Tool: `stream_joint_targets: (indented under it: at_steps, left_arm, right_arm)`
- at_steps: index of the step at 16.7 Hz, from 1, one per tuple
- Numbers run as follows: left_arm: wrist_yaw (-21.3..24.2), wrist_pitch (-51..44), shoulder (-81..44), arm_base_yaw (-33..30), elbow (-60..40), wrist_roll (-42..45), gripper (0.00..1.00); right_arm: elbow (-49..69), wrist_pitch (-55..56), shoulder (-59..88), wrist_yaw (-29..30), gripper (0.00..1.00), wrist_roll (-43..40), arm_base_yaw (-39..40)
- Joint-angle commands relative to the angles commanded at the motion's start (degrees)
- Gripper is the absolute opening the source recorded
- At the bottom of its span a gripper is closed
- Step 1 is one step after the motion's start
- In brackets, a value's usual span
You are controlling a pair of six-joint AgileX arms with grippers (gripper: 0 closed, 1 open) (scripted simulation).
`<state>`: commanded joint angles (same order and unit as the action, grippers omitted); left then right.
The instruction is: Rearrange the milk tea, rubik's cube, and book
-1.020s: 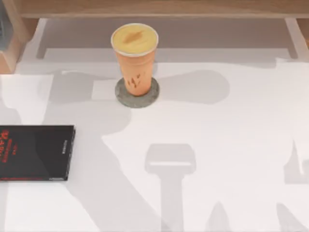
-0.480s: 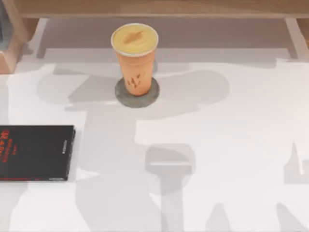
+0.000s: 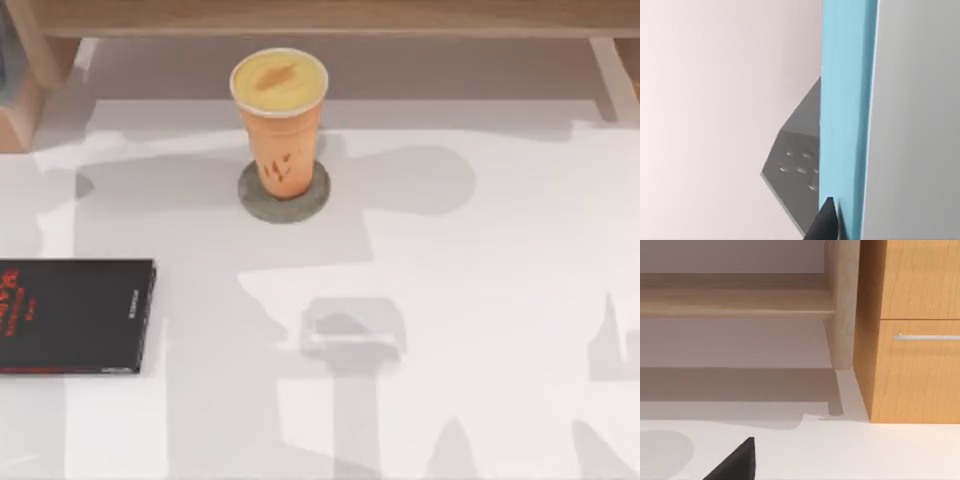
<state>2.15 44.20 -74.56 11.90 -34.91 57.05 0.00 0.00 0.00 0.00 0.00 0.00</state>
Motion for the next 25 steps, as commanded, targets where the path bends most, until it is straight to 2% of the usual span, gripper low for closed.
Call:
stream_joint_targets:
  at_steps: [5,9,24,25]
  left_arm:
    - [-2.4,-0.2,4.1,-8.4,22.1,20.7,0.0]
    - [-2.7,-1.7,3.0,-13.8,33.0,31.0,0.0]
    - [-2.6,0.9,-1.1,-14.8,34.2,32.9,0.0]
    - [-2.6,0.9,-1.1,-14.8,34.2,32.9,0.08]
  right_arm:
    - [0.0,0.0,0.0,0.0,1.0,0.0,0.0]
    - [0.0,0.0,0.0,0.0,1.0,0.0,0.0]
    - [0.0,0.0,0.0,0.0,1.0,0.0,0.0]
    - [0.0,0.0,0.0,0.0,1.0,0.0,0.0]
